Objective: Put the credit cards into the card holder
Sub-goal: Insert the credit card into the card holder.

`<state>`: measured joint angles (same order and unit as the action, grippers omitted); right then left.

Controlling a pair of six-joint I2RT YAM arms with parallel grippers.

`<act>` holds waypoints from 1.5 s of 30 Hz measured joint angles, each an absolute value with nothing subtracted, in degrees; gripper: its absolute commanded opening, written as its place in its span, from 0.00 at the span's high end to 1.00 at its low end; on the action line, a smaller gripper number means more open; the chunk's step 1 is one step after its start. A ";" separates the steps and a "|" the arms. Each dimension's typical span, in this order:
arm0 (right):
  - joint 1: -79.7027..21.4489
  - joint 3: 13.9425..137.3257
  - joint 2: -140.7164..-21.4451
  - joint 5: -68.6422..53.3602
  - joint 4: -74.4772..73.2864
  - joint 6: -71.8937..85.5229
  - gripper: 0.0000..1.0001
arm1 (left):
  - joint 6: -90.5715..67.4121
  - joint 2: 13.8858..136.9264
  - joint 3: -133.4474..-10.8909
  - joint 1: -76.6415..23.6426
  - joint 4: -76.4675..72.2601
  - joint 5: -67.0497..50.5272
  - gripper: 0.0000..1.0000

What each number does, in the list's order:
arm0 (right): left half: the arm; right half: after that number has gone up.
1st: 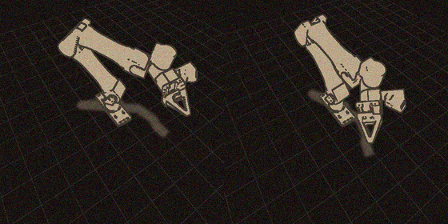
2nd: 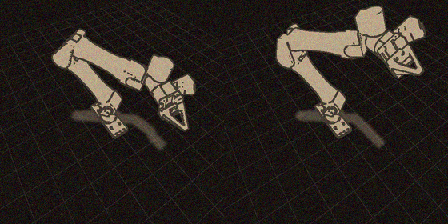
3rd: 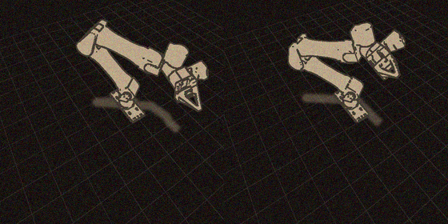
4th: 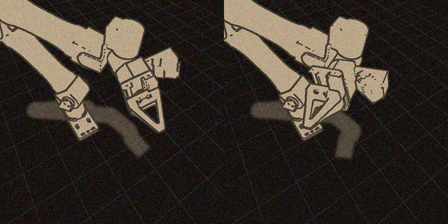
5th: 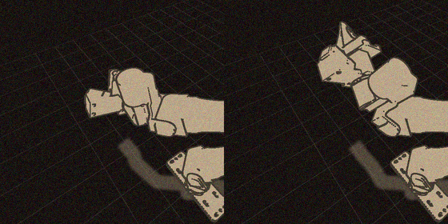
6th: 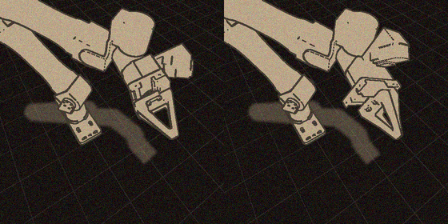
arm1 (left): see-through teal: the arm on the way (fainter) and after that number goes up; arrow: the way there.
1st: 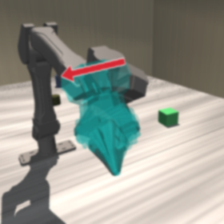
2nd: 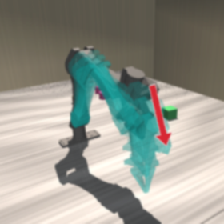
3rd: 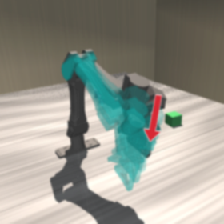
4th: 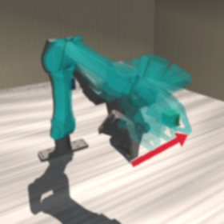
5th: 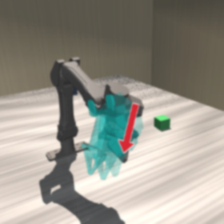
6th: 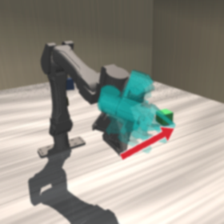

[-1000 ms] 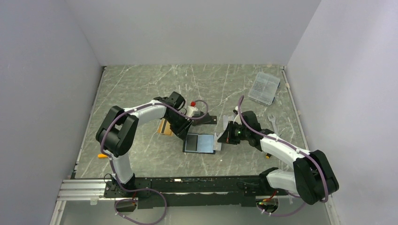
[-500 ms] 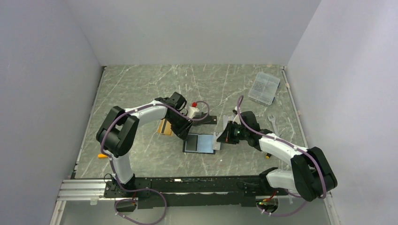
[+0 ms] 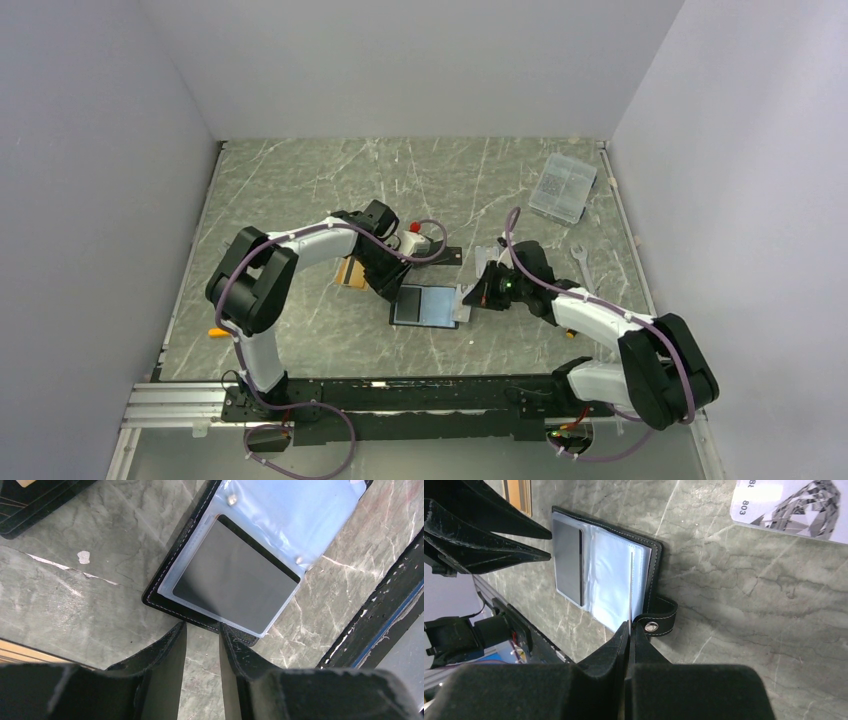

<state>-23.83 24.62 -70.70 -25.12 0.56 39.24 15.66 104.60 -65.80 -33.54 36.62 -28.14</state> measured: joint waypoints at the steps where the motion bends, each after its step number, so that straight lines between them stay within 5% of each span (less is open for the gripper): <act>1: -23.86 24.62 -70.48 -24.84 0.43 39.20 1.00 | 15.68 104.60 -65.80 -33.58 36.60 -28.10 0.65; 31: -26.02 20.78 -72.05 -28.12 16.53 49.74 1.00 | 16.73 104.29 -65.36 -33.87 36.29 -28.23 0.65; 45: -33.28 22.81 -83.79 -28.84 24.67 54.26 1.00 | 21.93 100.18 -65.34 -30.35 37.67 -32.67 0.65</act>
